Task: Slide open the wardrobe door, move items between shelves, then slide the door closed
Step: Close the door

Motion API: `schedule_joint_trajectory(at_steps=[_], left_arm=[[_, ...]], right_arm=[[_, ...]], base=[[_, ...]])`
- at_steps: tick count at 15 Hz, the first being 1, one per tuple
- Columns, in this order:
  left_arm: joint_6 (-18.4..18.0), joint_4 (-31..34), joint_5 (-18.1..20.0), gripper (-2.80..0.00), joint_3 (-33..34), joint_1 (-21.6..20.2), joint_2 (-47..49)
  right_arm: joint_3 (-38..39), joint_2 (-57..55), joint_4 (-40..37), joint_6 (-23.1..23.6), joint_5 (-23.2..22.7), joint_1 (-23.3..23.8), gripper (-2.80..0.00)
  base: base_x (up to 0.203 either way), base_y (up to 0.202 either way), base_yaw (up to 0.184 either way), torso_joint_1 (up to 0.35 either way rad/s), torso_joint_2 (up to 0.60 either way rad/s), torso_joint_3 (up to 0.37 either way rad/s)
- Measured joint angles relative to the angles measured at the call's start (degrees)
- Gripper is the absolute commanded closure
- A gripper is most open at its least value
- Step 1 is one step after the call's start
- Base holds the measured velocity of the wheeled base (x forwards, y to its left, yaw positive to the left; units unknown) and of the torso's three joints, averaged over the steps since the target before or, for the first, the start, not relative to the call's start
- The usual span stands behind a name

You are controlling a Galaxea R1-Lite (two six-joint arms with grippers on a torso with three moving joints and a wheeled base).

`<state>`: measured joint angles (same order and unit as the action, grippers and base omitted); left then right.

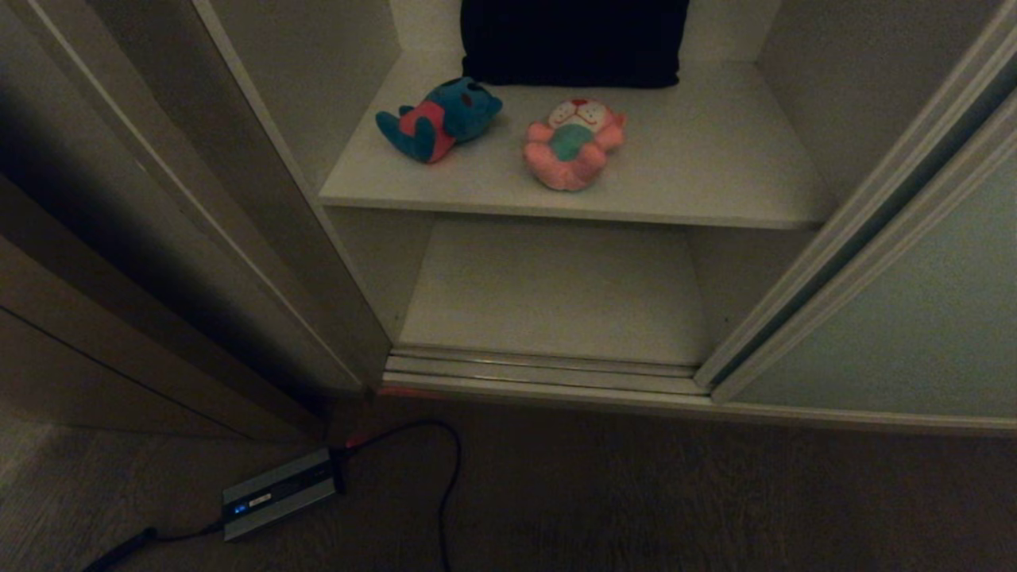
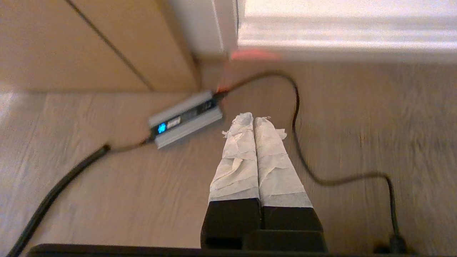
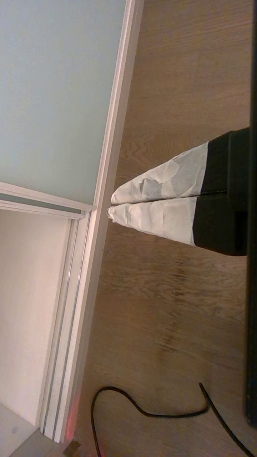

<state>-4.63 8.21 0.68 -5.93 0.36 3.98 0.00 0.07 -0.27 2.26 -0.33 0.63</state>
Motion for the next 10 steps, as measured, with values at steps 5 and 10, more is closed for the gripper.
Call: schedule_joint_trajectory(at_steps=[5, 10], left_arm=[[1.44, -6.29, 0.13, 0.0, 4.57, 0.26, -3.84], [1.91, -6.15, 0.17, 0.0, 4.79, 0.26, -4.22]], right_arm=[[0.0, 0.0, 0.0, 0.0, 0.02, -0.04, 0.0], [0.0, 0.0, 0.0, 0.0, 0.02, -0.01, 0.0]], base=[[0.0, 0.0, 0.0, 0.0, 0.0, 0.0], [0.0, 0.0, 0.0, 0.0, 0.0, 0.0]])
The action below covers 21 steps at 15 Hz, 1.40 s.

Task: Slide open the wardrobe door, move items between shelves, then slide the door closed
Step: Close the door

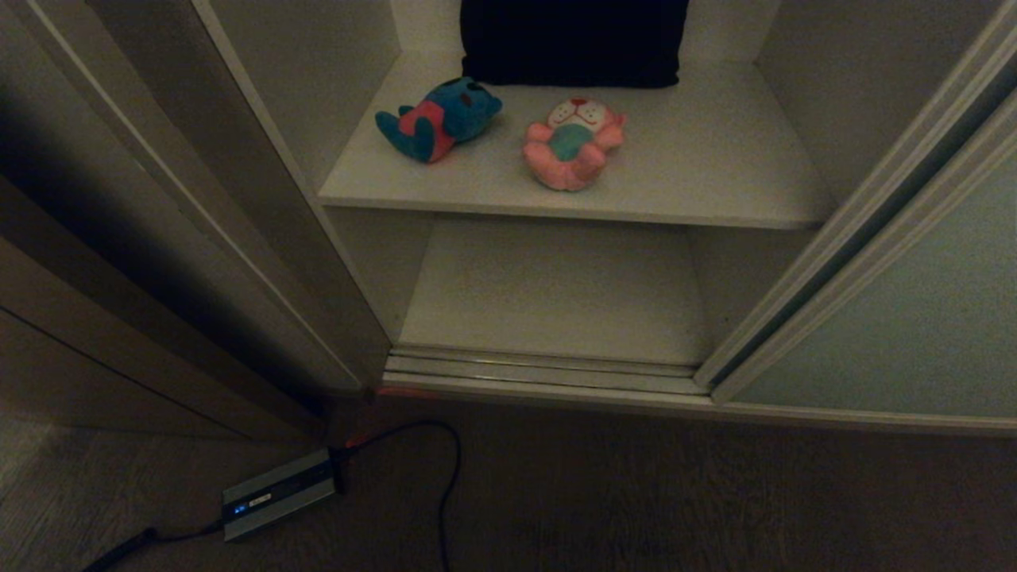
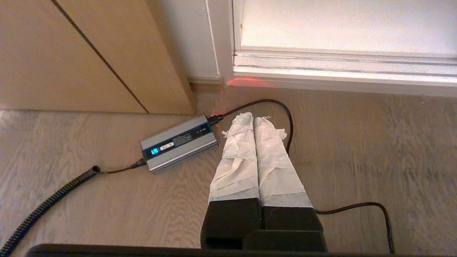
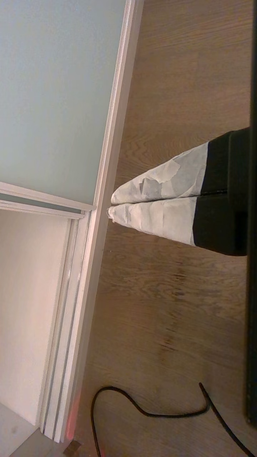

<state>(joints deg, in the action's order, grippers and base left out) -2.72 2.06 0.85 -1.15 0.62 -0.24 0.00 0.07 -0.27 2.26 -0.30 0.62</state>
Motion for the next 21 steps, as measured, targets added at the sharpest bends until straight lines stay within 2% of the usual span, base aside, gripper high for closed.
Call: schedule_joint_trajectory(at_steps=[6, 21], left_arm=[[-0.94, 0.3, 0.29, 0.0, -0.11, 0.0, 0.0], [0.99, -0.17, 0.02, 0.0, 0.1, 0.0, 0.04]], right_arm=[[0.0, 0.0, 0.0, -0.02, -0.02, -0.02, 0.0], [0.0, 0.0, 0.02, -0.01, 0.0, 0.0, 0.0]], base=[[0.0, 0.0, 0.0, 0.001, 0.0, 0.06], [0.0, 0.0, 0.0, 0.0, 0.0, 0.018]])
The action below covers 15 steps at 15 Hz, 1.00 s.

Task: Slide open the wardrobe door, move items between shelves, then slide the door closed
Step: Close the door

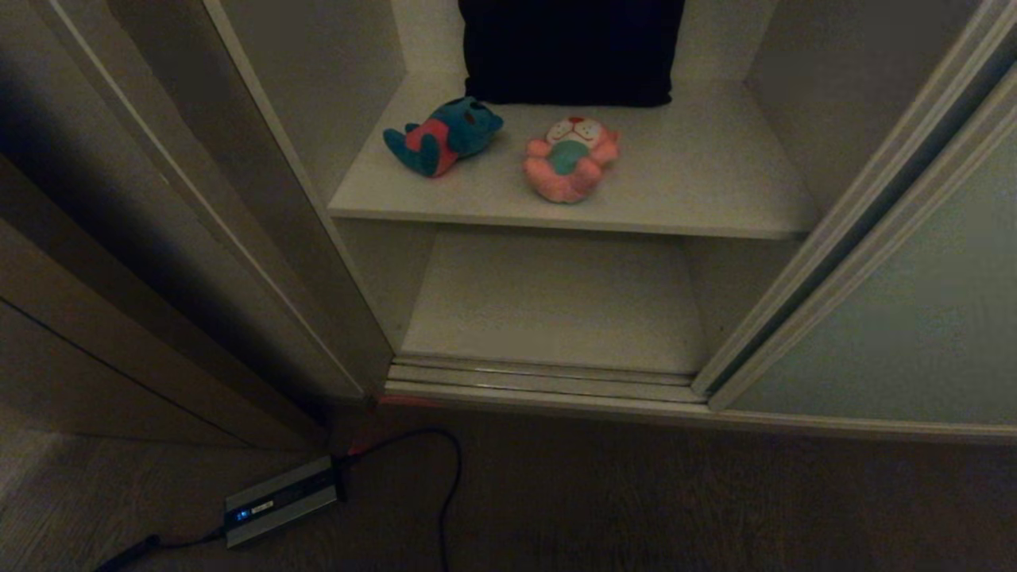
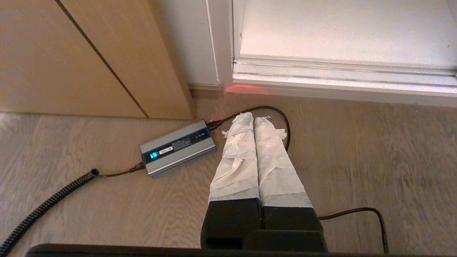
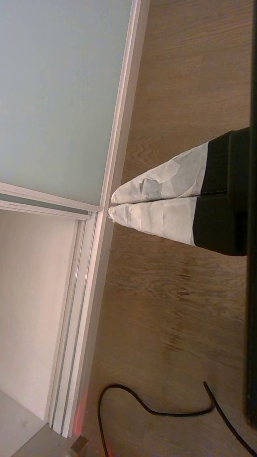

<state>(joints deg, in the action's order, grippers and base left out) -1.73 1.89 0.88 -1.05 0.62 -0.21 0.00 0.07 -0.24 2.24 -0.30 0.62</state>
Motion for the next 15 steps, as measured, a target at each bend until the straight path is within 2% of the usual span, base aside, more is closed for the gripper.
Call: schedule_joint_trajectory(at_steps=[9, 11, 13, 15], left_arm=[[0.02, 0.0, -0.04, 0.0, 0.0, 0.0, 0.0], [0.0, 0.01, 0.0, 0.0, 0.0, 0.0, 0.02], [0.02, 0.01, 0.0, 0.0, 0.0, 0.0, 0.02], [0.02, 0.0, 0.0, 0.0, 0.0, 0.0, 0.02]], right_arm=[[0.0, 0.0, -0.19, -0.35, 0.06, 0.0, 0.0], [-0.92, -0.07, -2.28, 0.06, 0.26, 0.0, 0.0], [-6.88, -1.94, -6.64, -0.57, 0.17, -0.02, 0.0], [-17.1, -5.64, -9.58, -2.07, 0.45, -0.02, 0.0]], base=[[0.0, 0.0, 0.0, 0.0, 0.0, 0.0], [0.0, 0.0, 0.0, 0.0, 0.0, 0.0], [0.0, 0.0, 0.0, 0.0, 0.0, 0.0], [0.0, 0.0, 0.0, 0.0, 0.0, 0.0]])
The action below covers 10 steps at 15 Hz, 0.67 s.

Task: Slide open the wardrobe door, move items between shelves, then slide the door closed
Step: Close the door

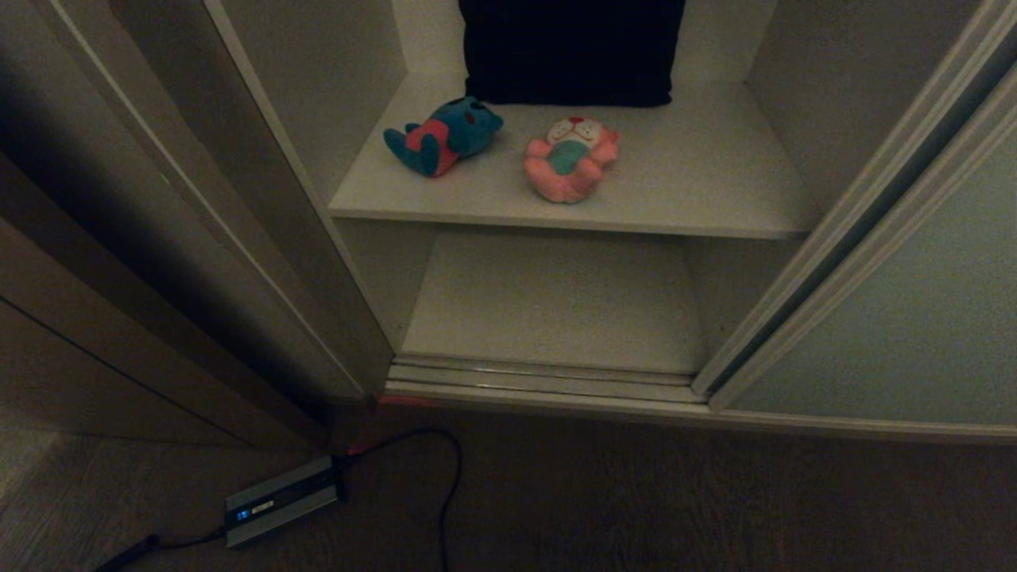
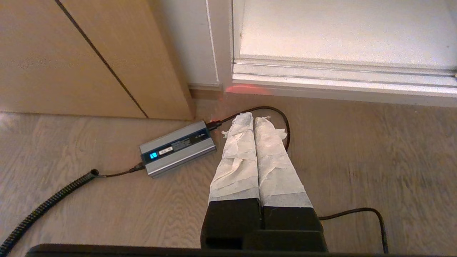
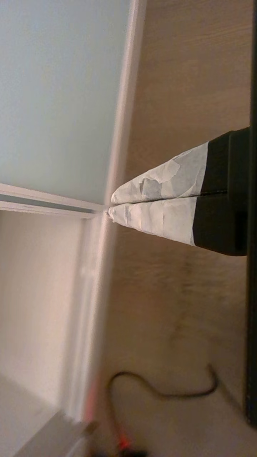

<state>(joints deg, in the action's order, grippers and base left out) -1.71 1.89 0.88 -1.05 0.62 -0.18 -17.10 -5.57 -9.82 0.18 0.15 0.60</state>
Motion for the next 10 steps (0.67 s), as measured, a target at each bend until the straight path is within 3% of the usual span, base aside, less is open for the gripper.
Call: schedule_joint_trajectory(at_steps=[4, 8, 10], left_arm=[[0.03, 0.0, 0.0, 0.0, 0.0, 0.0, 0.0], [0.0, 0.01, 0.0, 0.0, 0.0, -0.02, 0.02], [0.03, 0.0, 0.0, 0.0, 0.0, -0.02, 0.02]], right_arm=[[-16.93, -11.06, -8.61, 3.37, 4.48, 3.06, 0.0], [-30.74, -20.0, -9.69, 2.11, 0.8, 3.39, 0.0], [-37.18, -25.3, -9.07, -1.54, -0.4, 3.23, 0.0]], base=[[0.0, 0.0, 0.0, 0.0, 0.0, 0.0], [0.0, 0.0, 0.0, 0.0, 0.0, 0.0], [0.0, 0.0, 0.0, 0.0, 0.0, 0.0]])
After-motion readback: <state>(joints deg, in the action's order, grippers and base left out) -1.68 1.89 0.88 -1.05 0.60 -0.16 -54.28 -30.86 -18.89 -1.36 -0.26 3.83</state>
